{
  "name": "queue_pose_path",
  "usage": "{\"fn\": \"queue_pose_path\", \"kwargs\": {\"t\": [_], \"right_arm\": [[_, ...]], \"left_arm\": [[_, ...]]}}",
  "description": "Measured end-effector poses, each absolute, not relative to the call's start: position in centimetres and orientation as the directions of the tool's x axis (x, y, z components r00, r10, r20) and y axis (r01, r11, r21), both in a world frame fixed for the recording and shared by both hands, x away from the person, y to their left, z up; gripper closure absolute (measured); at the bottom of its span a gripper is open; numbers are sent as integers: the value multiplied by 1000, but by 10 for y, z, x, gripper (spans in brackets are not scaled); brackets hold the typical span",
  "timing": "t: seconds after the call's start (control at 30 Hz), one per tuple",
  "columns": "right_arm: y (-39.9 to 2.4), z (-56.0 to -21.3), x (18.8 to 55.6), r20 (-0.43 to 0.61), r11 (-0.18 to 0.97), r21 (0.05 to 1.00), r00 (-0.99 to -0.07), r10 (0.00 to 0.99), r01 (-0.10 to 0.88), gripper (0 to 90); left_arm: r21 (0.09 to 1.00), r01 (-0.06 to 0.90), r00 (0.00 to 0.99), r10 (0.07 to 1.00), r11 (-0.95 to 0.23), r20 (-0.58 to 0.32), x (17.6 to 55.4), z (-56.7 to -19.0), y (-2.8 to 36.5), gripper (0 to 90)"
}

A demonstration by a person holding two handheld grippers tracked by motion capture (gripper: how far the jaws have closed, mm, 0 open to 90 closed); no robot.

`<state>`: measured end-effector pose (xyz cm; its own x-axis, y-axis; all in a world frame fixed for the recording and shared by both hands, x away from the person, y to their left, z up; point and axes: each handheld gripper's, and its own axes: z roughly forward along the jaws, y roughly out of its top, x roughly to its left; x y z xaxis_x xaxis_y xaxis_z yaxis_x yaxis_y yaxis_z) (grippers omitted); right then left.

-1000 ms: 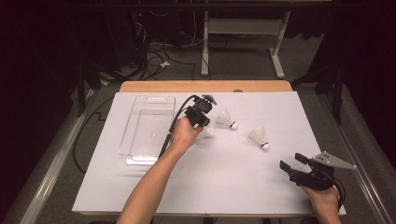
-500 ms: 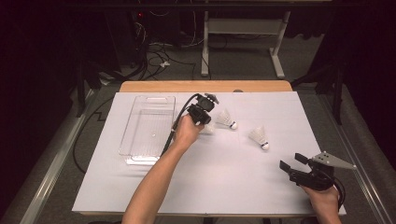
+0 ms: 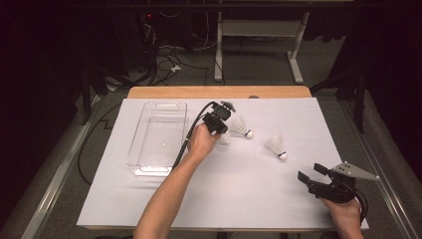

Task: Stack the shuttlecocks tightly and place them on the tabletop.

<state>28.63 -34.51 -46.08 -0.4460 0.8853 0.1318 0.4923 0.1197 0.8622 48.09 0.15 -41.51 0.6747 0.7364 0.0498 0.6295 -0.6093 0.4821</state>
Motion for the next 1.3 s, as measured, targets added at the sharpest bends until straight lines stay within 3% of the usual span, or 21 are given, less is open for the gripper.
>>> {"fn": "queue_pose_path", "kwargs": {"t": [0.4,1.3], "right_arm": [[-345,-461,287,132,121,862,-448,884,492,251],[-345,-461,286,129,124,861,-449,884,493,251]], "left_arm": [[476,639,670,741,-605,43,482,-418,-1,759],[446,661,671,741,-603,6,481,-420,-4,622]]}}
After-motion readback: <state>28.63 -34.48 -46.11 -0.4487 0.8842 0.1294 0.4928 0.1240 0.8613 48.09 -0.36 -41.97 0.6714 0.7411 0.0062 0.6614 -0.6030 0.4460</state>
